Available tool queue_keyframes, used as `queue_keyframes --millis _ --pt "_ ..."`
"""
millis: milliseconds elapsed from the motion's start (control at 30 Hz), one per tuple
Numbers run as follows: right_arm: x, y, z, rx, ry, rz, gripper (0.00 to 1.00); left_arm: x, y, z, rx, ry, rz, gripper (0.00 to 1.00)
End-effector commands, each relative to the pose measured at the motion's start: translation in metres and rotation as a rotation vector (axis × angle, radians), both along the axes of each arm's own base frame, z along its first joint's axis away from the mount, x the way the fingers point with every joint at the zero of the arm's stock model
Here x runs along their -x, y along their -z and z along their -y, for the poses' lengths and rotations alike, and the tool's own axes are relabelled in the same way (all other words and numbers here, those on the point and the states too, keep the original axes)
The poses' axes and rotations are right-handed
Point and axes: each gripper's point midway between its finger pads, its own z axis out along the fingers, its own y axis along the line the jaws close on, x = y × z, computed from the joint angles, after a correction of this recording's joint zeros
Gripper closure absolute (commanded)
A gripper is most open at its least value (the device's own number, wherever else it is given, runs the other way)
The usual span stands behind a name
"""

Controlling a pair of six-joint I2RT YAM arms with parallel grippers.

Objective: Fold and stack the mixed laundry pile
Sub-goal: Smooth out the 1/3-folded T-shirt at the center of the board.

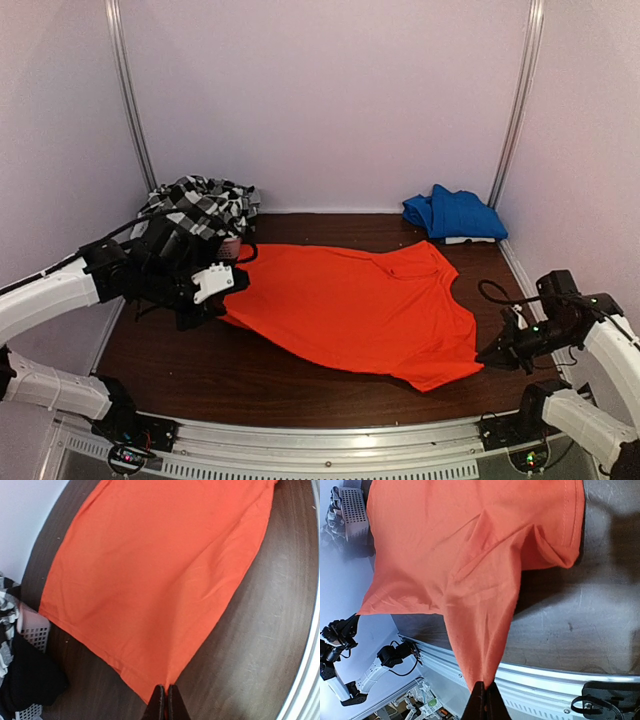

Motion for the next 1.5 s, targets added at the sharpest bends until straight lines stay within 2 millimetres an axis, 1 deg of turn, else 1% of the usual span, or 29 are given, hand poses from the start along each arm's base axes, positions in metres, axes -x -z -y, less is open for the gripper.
queue_keyframes --millis 0,67,100,167,200,267,367,567,733,867,967,1000,1100,1200,1333,1467 --pt "0.034 -0.003 -0.004 -0.043 0.027 -0.093 1.0 0.03 0.03 -0.009 -0.118 0.053 -0.064 1.0" --pt "0.041 -0.003 -0.005 -0.06 0.043 -0.103 1.0 0.038 0.042 -0.015 -0.162 0.069 -0.098 1.0" --pt "0.042 -0.002 -0.006 -0.073 0.051 -0.107 1.0 0.042 0.045 -0.014 -0.168 0.089 -0.1 1.0" --pt "0.039 -0.003 -0.008 -0.09 0.066 -0.1 1.0 0.047 0.053 -0.014 -0.203 0.123 -0.108 1.0" --pt "0.036 -0.004 -0.008 -0.091 0.072 -0.094 1.0 0.047 0.06 -0.017 -0.235 0.126 -0.119 1.0" --pt "0.027 -0.006 -0.007 -0.088 0.084 -0.086 1.0 0.044 0.067 -0.016 -0.264 0.131 -0.131 1.0" --pt "0.006 -0.017 -0.006 -0.091 0.097 -0.046 1.0 0.035 0.08 -0.023 -0.353 0.115 -0.123 1.0" --pt "-0.038 -0.027 -0.004 -0.07 0.11 -0.009 1.0 0.02 0.087 -0.021 -0.319 0.068 -0.087 1.0" --pt "-0.07 -0.036 -0.001 -0.043 0.098 0.015 1.0 0.001 0.085 -0.024 -0.278 0.022 -0.089 1.0" --pt "-0.089 -0.033 0.0 -0.022 0.087 0.004 1.0 -0.017 0.088 -0.024 -0.28 0.004 -0.093 1.0" --pt "-0.107 -0.03 0.001 -0.017 0.09 0.006 1.0 -0.03 0.094 -0.023 -0.284 -0.002 -0.109 1.0" --pt "-0.115 -0.03 0.007 -0.014 0.116 0.011 1.0 -0.033 0.096 -0.021 -0.287 -0.001 -0.111 1.0" --pt "-0.132 -0.029 0.01 -0.012 0.126 0.016 1.0 -0.044 0.097 -0.021 -0.284 -0.01 -0.115 1.0" --pt "-0.145 -0.027 0.013 -0.005 0.129 0.02 1.0 -0.053 0.094 -0.023 -0.278 -0.025 -0.108 1.0" --pt "-0.156 -0.025 0.013 -0.007 0.133 0.023 1.0 -0.058 0.092 -0.024 -0.278 -0.029 -0.102 1.0" --pt "-0.163 -0.016 0.013 -0.01 0.13 0.006 1.0 -0.064 0.098 -0.021 -0.282 -0.03 -0.107 1.0"
